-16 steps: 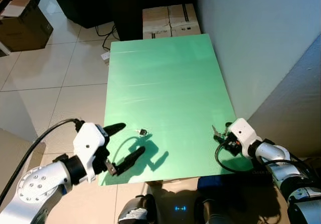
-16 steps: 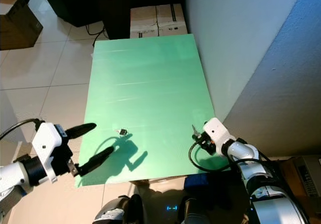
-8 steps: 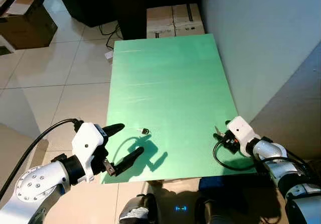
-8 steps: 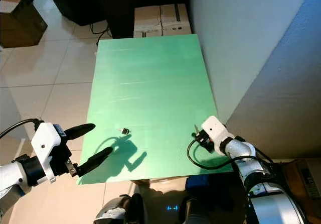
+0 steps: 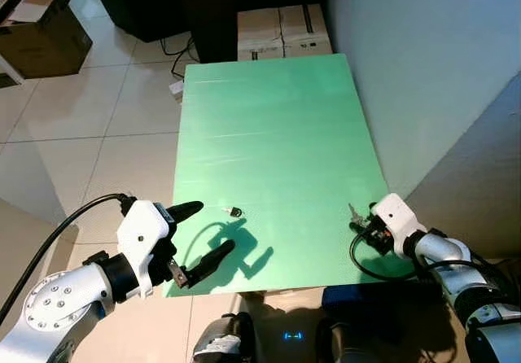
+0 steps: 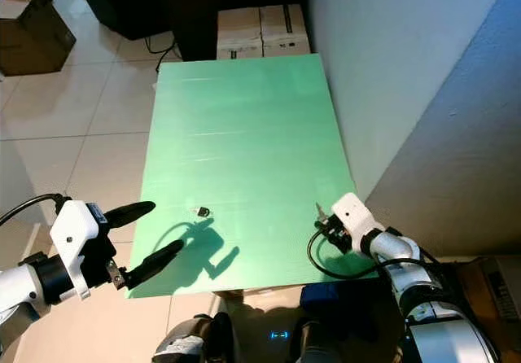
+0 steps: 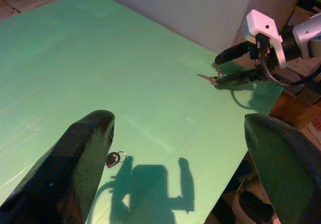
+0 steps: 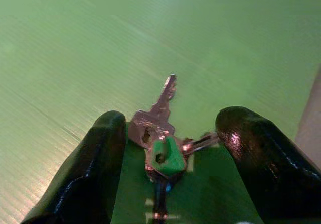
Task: Hang keys on a hook
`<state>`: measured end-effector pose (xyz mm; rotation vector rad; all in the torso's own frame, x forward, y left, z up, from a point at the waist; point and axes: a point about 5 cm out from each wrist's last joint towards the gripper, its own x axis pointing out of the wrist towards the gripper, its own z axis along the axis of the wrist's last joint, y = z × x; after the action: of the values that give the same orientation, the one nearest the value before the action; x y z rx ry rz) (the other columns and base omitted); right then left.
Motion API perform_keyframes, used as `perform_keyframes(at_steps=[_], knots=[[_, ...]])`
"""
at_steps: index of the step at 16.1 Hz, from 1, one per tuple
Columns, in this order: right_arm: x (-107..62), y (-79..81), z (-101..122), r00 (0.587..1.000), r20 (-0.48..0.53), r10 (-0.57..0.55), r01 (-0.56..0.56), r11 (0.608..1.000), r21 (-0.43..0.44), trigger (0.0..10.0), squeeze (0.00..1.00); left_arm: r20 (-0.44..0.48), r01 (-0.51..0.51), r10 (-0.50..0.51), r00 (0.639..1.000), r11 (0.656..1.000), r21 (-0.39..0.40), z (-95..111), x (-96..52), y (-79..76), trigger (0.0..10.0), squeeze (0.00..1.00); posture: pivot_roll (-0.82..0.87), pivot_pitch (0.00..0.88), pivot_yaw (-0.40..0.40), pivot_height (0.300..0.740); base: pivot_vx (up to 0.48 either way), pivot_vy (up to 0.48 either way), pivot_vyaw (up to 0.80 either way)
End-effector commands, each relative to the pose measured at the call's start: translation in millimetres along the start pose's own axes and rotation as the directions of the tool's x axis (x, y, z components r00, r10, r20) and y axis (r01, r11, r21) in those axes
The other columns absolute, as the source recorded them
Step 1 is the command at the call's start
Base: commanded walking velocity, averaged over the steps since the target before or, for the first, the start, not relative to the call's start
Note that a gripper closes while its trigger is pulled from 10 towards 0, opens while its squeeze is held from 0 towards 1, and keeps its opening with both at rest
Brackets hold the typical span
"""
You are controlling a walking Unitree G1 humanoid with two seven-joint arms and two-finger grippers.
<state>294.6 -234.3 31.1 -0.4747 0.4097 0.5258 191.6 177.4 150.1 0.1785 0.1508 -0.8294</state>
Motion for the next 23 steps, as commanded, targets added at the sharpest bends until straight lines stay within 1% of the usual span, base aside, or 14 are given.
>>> perform_keyframes(at_steps=[1,4,10,11,12,13,14,15,17,19,23], knots=[[-5.4,1.8,-11.4,1.000,-0.029,-0.005,0.007,0.999,0.050,10.0,0.00,-0.009,0.003,-0.003,1.000,1.000,0.004,1.2,-3.5,-2.6,10.0,0.00,0.17,0.254,0.099,0.740,0.000,0.000,0.00],[-8.0,0.9,-15.2,0.999,-0.029,-0.024,0.026,0.996,0.088,10.0,0.00,-0.007,0.003,-0.003,1.000,1.000,0.005,2.9,-3.9,-3.6,10.0,0.00,0.17,0.259,0.105,0.740,0.000,0.000,0.00],[-8.2,4.1,-17.0,0.999,-0.033,-0.002,0.005,0.996,0.092,10.0,0.00,-0.012,0.000,0.000,1.000,1.000,0.010,4.2,-5.5,-3.6,10.0,0.00,0.18,0.261,0.104,0.740,0.000,0.000,0.00],[-8.4,4.3,-17.4,0.999,-0.034,-0.001,0.004,0.996,0.093,9.4,0.00,-0.011,0.000,0.000,1.000,1.000,0.010,4.6,-5.3,-3.8,10.0,0.00,0.18,0.261,0.104,0.740,0.000,0.000,0.00],[-8.6,4.4,-17.9,0.999,-0.035,0.000,0.003,0.995,0.097,7.1,0.00,-0.010,0.001,0.000,1.000,1.000,0.010,5.6,-5.0,-4.1,10.0,0.00,0.18,0.264,0.107,0.740,0.000,0.000,0.00],[-9.1,4.4,-18.5,0.999,-0.036,0.000,0.003,0.995,0.099,5.3,0.00,-0.008,0.002,-0.002,1.000,1.000,0.011,6.9,-4.5,-4.5,10.0,0.00,0.18,0.264,0.107,0.740,0.000,0.000,0.00],[-9.2,4.4,-18.7,0.999,-0.037,0.000,0.004,0.995,0.101,4.0,0.00,-0.008,0.002,-0.002,1.000,1.000,0.011,7.4,-4.5,-4.5,10.0,0.00,0.18,0.265,0.109,0.740,0.000,0.000,0.00],[-9.4,4.3,-19.1,0.999,-0.036,-0.001,0.005,0.994,0.105,3.3,0.00,-0.009,0.005,-0.004,1.000,1.000,0.012,7.7,-4.7,-4.4,10.0,0.00,0.18,0.265,0.111,0.740,0.000,0.000,0.00],[-9.9,3.9,-19.4,0.999,-0.037,-0.005,0.009,0.994,0.107,3.3,0.00,-0.009,0.006,-0.006,1.000,1.000,0.012,7.6,-5.0,-4.0,10.0,0.00,0.18,0.263,0.111,0.740,0.000,0.000,0.00],[-10.9,1.7,-19.5,0.999,-0.037,-0.017,0.021,0.994,0.105,3.9,0.00,-0.012,0.006,-0.006,1.000,1.000,0.013,7.2,-5.4,-3.8,10.0,0.00,0.18,0.260,0.113,0.740,0.000,0.000,0.00],[-10.3,0.6,-17.8,0.999,-0.031,-0.023,0.026,0.994,0.104,3.8,0.00,-0.019,0.007,-0.007,1.000,1.000,0.015,6.6,-6.8,-3.2,10.0,0.00,0.18,0.256,0.115,0.740,0.000,0.000,0.00]])
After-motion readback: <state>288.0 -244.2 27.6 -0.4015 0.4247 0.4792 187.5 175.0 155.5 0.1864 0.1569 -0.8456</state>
